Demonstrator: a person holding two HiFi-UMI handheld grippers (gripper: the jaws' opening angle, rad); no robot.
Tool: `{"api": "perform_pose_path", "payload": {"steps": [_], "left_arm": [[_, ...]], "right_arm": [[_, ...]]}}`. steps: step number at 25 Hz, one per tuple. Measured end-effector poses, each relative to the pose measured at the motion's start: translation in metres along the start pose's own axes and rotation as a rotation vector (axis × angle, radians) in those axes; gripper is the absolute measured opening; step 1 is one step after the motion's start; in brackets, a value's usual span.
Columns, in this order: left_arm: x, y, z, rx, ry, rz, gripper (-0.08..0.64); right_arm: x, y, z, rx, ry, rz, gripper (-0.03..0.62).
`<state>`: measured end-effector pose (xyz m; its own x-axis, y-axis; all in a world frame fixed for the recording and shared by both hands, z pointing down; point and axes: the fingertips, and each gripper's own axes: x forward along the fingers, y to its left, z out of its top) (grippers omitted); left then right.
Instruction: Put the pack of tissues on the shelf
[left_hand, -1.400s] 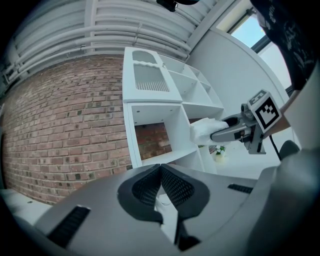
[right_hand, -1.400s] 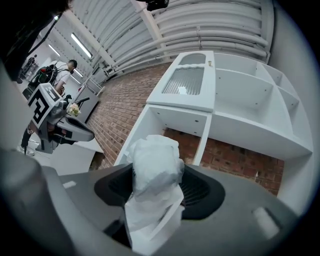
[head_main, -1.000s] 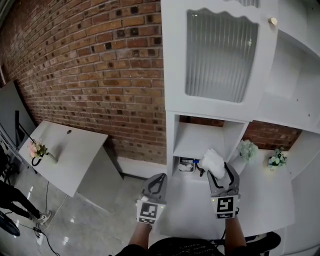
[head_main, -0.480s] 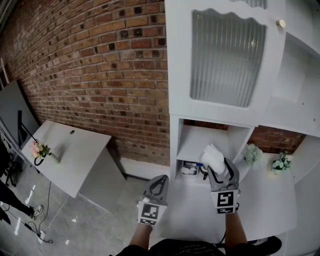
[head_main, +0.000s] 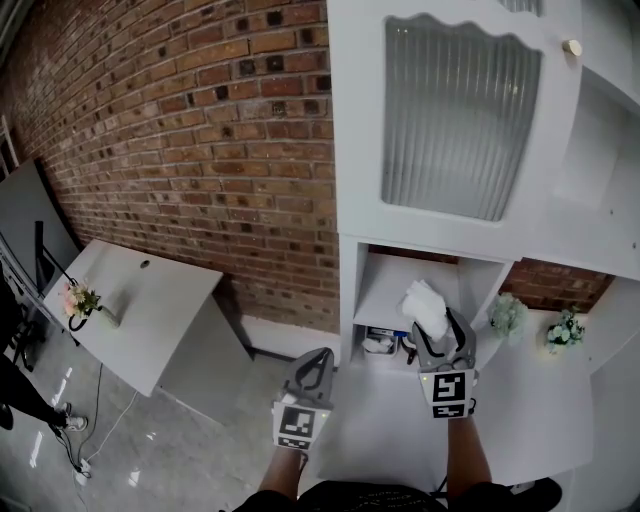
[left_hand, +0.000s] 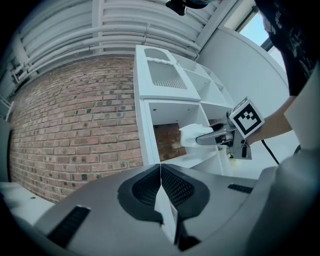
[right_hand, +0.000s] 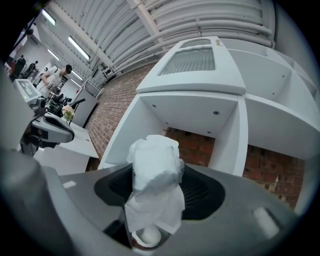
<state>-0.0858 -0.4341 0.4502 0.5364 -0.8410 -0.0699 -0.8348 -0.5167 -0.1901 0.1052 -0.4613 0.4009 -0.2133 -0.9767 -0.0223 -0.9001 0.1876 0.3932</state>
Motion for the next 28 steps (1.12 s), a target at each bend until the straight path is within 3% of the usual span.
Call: {"api": "perform_pose_path", "payload": {"steps": [28], "left_arm": [[0.0,-0.008,-0.015,-0.007,0.019,0.014,0.011]], "right_arm": [[0.055,0.002,-0.025,0.018,0.153,0.072,0.267]]}}
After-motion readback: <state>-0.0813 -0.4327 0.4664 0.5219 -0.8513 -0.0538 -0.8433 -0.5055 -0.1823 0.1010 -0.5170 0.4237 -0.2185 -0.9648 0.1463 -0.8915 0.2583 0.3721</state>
